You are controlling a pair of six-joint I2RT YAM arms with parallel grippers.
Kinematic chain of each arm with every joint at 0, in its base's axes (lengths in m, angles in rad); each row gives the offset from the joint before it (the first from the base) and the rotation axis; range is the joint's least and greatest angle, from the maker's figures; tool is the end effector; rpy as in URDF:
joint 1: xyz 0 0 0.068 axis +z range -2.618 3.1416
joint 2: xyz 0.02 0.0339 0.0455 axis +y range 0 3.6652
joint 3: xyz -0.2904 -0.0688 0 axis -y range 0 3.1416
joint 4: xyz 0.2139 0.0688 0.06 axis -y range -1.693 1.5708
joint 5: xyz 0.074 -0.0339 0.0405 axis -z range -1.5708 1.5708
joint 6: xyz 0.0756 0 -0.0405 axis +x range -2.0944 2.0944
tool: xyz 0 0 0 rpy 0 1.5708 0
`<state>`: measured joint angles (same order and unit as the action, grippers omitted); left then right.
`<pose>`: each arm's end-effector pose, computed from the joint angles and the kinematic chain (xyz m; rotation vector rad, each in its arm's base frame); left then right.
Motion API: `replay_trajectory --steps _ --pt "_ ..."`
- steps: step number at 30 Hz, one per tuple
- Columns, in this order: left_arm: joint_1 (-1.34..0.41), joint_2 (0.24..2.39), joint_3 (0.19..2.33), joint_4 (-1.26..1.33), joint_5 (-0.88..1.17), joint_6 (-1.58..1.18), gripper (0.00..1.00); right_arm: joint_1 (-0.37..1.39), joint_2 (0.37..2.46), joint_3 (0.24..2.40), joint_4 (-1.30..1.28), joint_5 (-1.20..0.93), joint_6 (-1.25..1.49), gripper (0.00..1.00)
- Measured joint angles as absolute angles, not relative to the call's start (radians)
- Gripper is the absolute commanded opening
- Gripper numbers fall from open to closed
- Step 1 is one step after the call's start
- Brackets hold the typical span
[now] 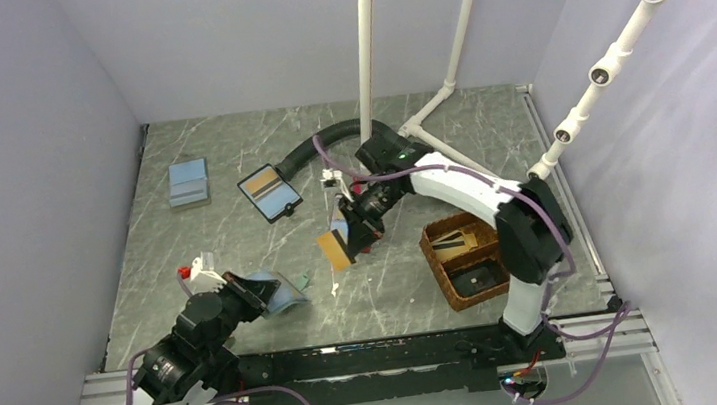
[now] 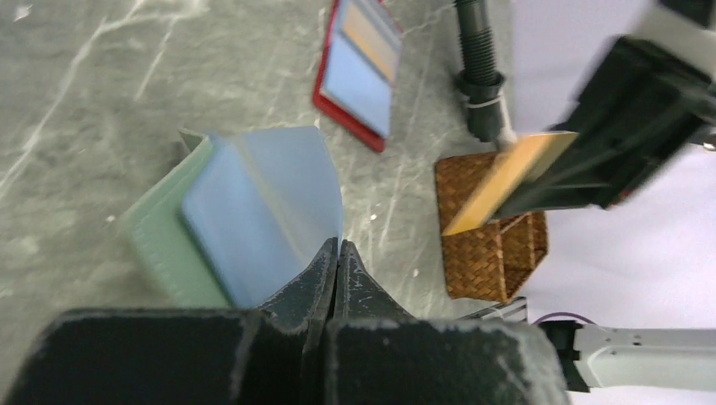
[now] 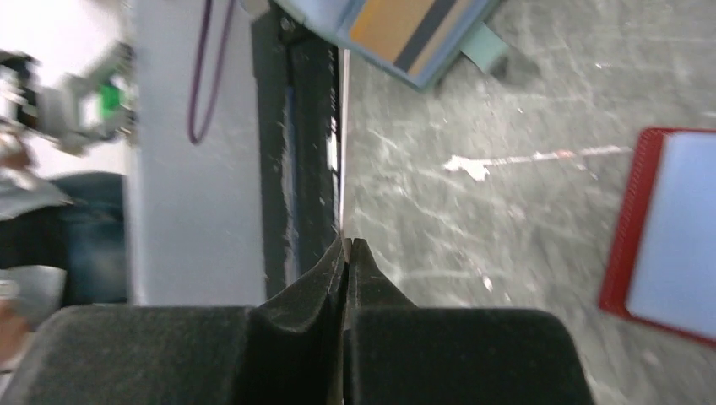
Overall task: Take the credit cards out of the card holder
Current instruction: Place the credit card in the storage box.
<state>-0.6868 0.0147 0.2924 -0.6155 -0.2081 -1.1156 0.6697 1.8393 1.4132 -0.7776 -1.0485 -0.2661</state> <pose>0.0551 -0.0250 0.1851 -0.5789 1.9524 -0.9968 0.2390 0.2728 0.2554 -1.4121 2.1798 1.5590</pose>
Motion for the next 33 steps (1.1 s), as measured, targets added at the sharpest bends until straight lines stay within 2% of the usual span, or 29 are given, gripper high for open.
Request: replay_trajectory --steps 3,7,10,18,26,33 --pt "-0.687 0.015 0.294 -0.678 -0.213 -1.128 0.00 0.642 1.744 1.413 -0.920 -0.966 -0.458 0.00" --pt "-0.687 0.015 0.300 -0.723 -0.219 -1.135 0.00 0.522 1.635 1.413 -1.102 -0.897 -0.662 0.00" --pt "-0.687 0.015 0.308 -0.733 -0.224 -1.138 0.00 0.437 1.577 1.398 -1.189 -0.819 -0.750 0.00" --pt "-0.687 0.016 0.331 -0.728 -0.239 -1.119 0.00 0.369 1.346 1.321 -1.322 -0.513 -0.880 0.00" --pt "-0.687 0.112 0.368 -0.677 -0.259 -1.066 0.00 0.277 1.330 1.300 -1.387 -0.253 -1.013 0.00" --pt "-0.687 0.231 0.381 -0.618 -0.269 -1.060 0.00 0.257 1.417 1.300 -1.390 -0.134 -1.093 0.00"
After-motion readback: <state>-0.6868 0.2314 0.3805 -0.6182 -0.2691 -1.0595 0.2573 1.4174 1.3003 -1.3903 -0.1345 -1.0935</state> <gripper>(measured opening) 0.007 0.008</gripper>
